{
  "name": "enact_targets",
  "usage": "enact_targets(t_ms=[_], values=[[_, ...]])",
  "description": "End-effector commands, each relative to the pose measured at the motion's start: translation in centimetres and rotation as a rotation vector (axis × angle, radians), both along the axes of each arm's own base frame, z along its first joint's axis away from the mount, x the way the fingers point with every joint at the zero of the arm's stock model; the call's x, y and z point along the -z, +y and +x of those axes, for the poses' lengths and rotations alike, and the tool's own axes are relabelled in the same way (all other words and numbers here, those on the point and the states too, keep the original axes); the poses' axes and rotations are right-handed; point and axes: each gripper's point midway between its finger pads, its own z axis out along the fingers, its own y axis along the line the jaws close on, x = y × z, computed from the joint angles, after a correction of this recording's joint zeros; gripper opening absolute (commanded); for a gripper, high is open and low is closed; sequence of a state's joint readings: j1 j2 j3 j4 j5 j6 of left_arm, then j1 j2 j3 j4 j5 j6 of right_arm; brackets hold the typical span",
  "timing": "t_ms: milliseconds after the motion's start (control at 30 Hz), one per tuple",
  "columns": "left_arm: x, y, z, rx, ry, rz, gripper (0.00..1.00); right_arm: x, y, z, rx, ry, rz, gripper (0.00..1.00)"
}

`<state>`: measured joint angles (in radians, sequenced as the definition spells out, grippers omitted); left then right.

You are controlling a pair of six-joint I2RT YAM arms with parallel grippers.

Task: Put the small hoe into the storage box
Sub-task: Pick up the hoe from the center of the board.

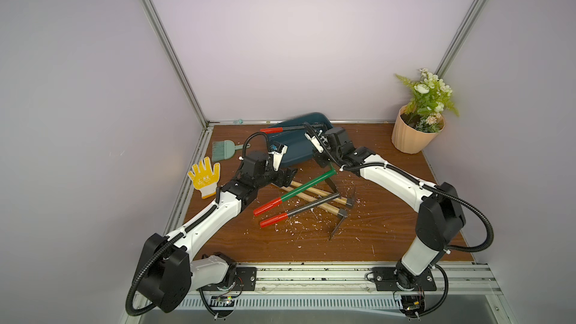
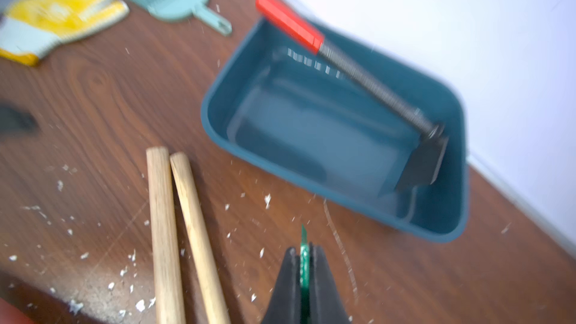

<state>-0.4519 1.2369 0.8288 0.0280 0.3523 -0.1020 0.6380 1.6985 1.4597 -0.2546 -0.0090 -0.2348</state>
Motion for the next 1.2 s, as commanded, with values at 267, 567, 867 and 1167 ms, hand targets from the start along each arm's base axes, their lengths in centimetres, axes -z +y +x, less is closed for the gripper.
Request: enact_targets(t_ms=[267,567,867,1167], values=[[-0.3,-3.8,-3.0,0.272,0.05,0.032,0.78,-12.7,0.7,-1.2,-0.176,-0.283,0.117,0.0],[-1.3,-5.1,-4.6,0.384,0.055,0.031,0.77,-13.5,0.5,-1.1,-0.187,-0.319,0.126,0.0],[-0.2,-4.9,-4.1,0.367,0.077,0.069,0.77,-15.1,0.3,-1.9,-0.207,-0.342,0.168,0.0],[0.7,-5.9,-3.5,0.389,0.098,0.052,0.68,-16.4,-0.1,-2.8,-0.219,-0.371,0.18,0.0]])
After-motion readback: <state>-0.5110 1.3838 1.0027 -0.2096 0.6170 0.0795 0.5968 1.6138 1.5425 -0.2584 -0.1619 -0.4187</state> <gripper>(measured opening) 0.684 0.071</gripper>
